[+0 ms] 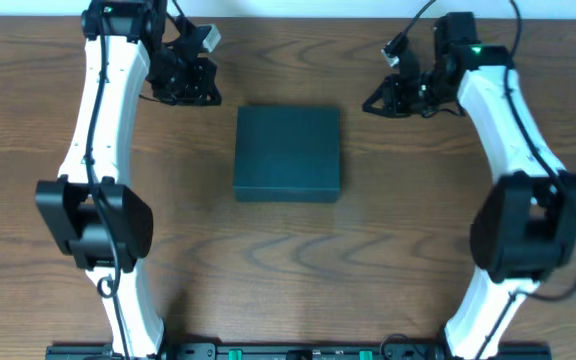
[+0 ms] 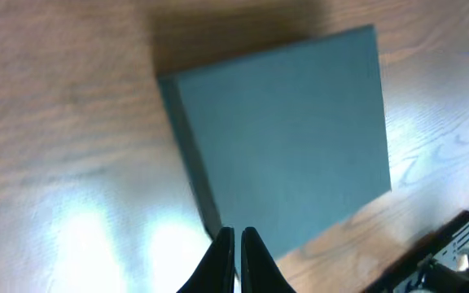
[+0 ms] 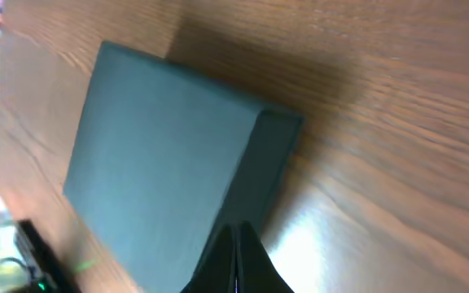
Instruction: Pack container
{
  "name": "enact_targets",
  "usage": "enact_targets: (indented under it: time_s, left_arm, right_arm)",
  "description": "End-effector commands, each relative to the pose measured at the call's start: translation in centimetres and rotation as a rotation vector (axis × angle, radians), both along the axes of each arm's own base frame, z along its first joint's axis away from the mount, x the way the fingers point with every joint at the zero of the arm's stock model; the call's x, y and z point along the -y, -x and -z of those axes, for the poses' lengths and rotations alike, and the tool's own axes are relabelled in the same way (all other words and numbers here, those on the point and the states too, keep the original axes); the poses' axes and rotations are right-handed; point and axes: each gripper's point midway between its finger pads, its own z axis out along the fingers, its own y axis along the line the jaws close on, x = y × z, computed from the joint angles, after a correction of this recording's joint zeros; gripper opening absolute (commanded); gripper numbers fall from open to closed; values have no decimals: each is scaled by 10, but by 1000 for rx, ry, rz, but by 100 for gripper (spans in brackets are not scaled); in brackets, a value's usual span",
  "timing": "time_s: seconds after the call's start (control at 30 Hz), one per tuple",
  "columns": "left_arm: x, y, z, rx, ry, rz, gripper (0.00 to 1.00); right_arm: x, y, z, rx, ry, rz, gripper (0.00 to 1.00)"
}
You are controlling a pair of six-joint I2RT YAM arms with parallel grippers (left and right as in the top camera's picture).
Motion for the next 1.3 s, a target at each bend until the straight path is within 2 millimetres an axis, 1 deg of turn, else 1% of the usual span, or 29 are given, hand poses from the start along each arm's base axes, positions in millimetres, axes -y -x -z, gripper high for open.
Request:
enact_targets:
  time_s: [0.0, 0.1, 0.17, 0.23, 0.27, 0.33, 0.37, 0.43, 0.47, 0.53, 0.63, 0.67, 0.73, 0.77, 0.83, 0.87, 0.9, 0.93, 0.97, 1.07, 1.17, 1.27]
  left_arm:
    - [-5, 17, -49, 107, -28, -12, 6]
    - [-7, 38, -88, 203, -23, 1, 6]
    - [-7, 55, -105, 240, -25, 15, 6]
    - [-7, 76, -115, 263, -30, 44, 6]
    - [-8, 90, -117, 271, -33, 54, 6]
    - [-7, 114, -115, 276, -23, 72, 6]
    - [-7, 125, -111, 274, -16, 74, 6]
    - [-4, 161, -95, 272, 19, 91, 6]
    - [-3, 173, -88, 271, 32, 96, 6]
    - [-3, 206, -67, 277, 49, 101, 6]
    - [2, 254, -36, 295, 114, 90, 6]
    - [3, 266, -29, 299, 137, 68, 6]
    - [3, 281, -17, 305, 158, 20, 6]
    - [2, 290, -12, 316, 166, -2, 6]
    - [1, 298, -9, 339, 175, -17, 6]
    - [1, 301, -9, 354, 176, -23, 8]
    - [0, 304, -9, 370, 178, -35, 34]
    - [-1, 305, -10, 377, 179, -44, 58]
    - [-1, 306, -11, 380, 186, -56, 95]
    - [-1, 309, -10, 337, 201, -104, 95]
    - [-1, 310, -9, 335, 200, -103, 95]
    - [-1, 310, -9, 336, 200, -103, 95]
  right_arm:
    - [10, 16, -41, 150, 88, -87, 1]
    - [16, 39, -75, 213, 129, -101, 2]
    - [18, 54, -97, 250, 137, -96, 1]
    - [20, 75, -117, 291, 150, -89, 2]
    - [22, 88, -124, 311, 161, -85, 2]
    - [24, 115, -129, 333, 171, -78, 2]
    - [24, 133, -127, 337, 166, -75, 2]
    - [26, 169, -113, 326, 153, -44, 1]
    - [26, 184, -104, 323, 147, -32, 2]
    - [26, 215, -83, 308, 131, -1, 2]
    - [20, 271, -50, 276, 49, 58, 2]
    - [21, 282, -43, 270, 32, 88, 2]
    - [22, 300, -37, 274, -2, 148, 2]
    - [22, 307, -36, 288, -22, 177, 2]
    - [23, 316, -40, 323, -47, 208, 2]
    - [23, 320, -44, 350, -61, 220, 8]
    - [23, 323, -47, 374, -75, 233, 39]
    - [23, 325, -49, 384, -86, 244, 67]
    - [23, 327, -52, 386, -104, 266, 99]
    - [23, 329, -52, 322, -156, 343, 99]
    - [24, 329, -52, 247, -205, 421, 99]
    - [24, 329, -52, 246, -205, 421, 99]
